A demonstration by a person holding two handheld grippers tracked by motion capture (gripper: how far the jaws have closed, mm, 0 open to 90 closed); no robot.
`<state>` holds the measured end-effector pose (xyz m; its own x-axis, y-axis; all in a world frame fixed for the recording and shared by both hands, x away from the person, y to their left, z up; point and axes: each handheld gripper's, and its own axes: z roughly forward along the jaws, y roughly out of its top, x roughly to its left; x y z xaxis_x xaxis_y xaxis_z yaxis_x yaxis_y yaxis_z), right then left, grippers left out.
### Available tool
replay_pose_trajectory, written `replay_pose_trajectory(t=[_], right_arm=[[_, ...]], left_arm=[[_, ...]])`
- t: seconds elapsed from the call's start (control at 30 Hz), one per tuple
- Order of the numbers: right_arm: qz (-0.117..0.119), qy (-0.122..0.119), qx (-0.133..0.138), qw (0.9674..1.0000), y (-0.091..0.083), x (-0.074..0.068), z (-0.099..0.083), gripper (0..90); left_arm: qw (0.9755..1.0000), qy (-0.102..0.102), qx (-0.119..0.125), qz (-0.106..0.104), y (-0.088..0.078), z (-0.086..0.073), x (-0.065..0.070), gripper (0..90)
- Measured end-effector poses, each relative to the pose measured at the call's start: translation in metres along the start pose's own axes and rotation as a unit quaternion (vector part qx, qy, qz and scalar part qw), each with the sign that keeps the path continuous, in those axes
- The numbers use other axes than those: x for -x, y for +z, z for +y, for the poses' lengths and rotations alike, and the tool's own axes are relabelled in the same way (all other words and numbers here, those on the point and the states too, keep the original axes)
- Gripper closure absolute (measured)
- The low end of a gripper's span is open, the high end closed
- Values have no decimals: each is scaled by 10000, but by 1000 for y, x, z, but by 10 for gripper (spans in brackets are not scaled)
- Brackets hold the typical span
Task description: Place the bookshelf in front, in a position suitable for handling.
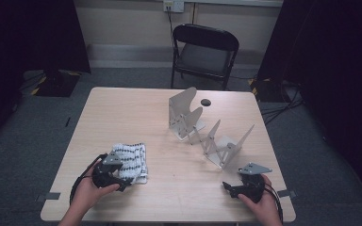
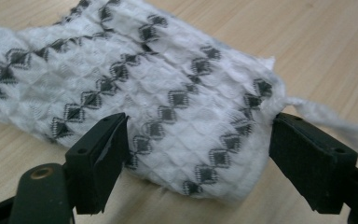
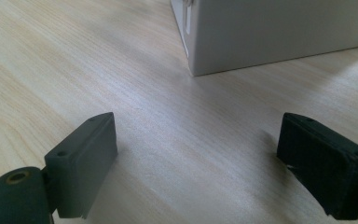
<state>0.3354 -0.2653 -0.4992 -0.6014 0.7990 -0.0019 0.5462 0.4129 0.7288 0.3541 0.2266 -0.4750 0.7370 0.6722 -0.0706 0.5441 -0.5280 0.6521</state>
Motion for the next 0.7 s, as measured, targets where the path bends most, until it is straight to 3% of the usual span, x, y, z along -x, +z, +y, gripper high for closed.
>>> replay_pose_trajectory(t=[0.07, 0.17, 0.4, 0.5, 0.7], right_arm=[[-1, 0, 0, 10000, 0, 0, 0, 114], [-1, 0, 0, 10000, 0, 0, 0, 114], [-2, -1, 2, 10000, 0, 0, 0, 114], [-8, -2, 7, 10000, 0, 0, 0, 115], [-6, 6, 4, 10000, 0, -1, 0, 114]], left_arm=[[10000, -92, 19, -28, 3, 0, -1, 198], [10000, -43, 1, -39, 9, 5, -3, 204], [9992, 358, -169, 29, 23, 19, -2, 245], [9988, 462, -179, -44, 29, 25, -1, 297], [9975, 661, -63, -247, 44, 40, 5, 315]])
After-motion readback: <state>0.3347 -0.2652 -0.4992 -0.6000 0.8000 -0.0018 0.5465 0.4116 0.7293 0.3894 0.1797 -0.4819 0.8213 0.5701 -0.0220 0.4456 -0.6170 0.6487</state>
